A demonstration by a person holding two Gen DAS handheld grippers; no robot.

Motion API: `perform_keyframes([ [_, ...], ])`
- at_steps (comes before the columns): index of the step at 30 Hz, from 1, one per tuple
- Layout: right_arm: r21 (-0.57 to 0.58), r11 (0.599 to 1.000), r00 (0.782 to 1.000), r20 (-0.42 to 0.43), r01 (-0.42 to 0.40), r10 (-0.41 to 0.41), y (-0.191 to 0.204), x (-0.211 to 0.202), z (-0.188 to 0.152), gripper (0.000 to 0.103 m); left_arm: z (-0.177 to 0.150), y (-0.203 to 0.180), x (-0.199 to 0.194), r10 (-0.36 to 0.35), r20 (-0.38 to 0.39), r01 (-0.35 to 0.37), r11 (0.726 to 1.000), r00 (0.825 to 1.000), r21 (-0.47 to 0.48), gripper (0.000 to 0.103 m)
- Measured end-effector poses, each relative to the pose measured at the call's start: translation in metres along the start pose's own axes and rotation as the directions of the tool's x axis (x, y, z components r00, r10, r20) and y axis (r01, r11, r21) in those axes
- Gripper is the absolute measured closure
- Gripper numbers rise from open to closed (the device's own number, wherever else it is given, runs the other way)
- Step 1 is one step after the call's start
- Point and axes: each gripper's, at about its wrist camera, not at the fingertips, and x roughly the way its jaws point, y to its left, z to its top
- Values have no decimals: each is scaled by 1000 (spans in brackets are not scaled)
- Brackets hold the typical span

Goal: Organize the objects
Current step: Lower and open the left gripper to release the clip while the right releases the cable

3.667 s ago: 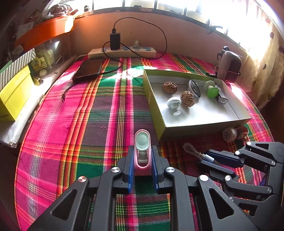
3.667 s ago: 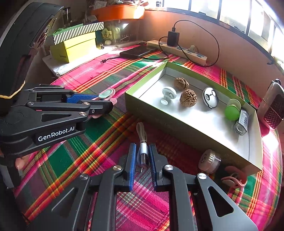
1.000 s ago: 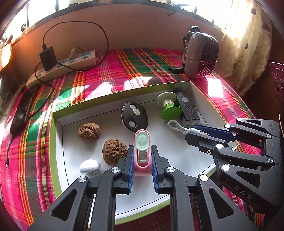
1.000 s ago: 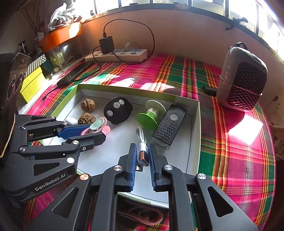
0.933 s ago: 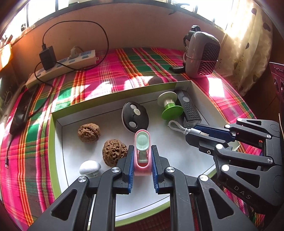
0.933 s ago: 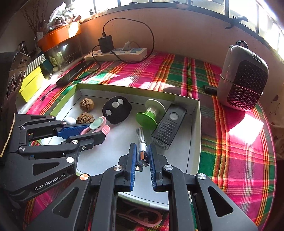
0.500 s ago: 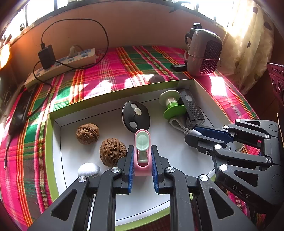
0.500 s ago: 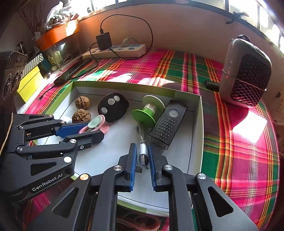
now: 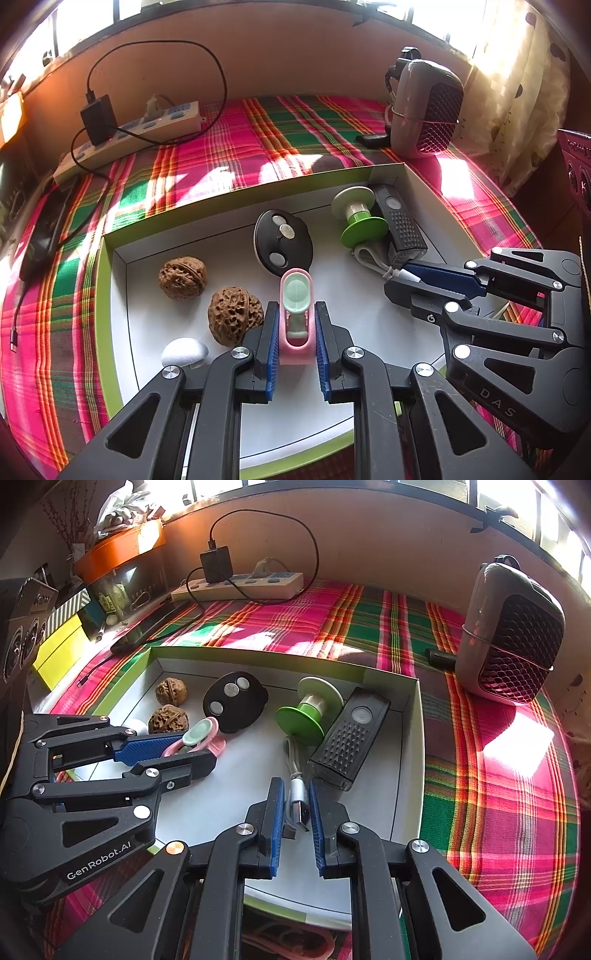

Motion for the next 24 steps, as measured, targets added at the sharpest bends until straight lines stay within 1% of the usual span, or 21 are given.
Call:
perform_keyframes([
  [13,3,1000,1000,5,20,-20,2,0,-2,88,0,1,0,12,5,-13,1000,1000,15,86],
  [18,7,1000,1000,6,17,-17,2,-1,-2,83,-2,0,-1,15,4,-15,1000,1000,16,80],
  [24,24,1000,1000,27,15,-15,0,-9,-3,80,-6,-1,-5,14,10,-14,1000,1000,13,79],
])
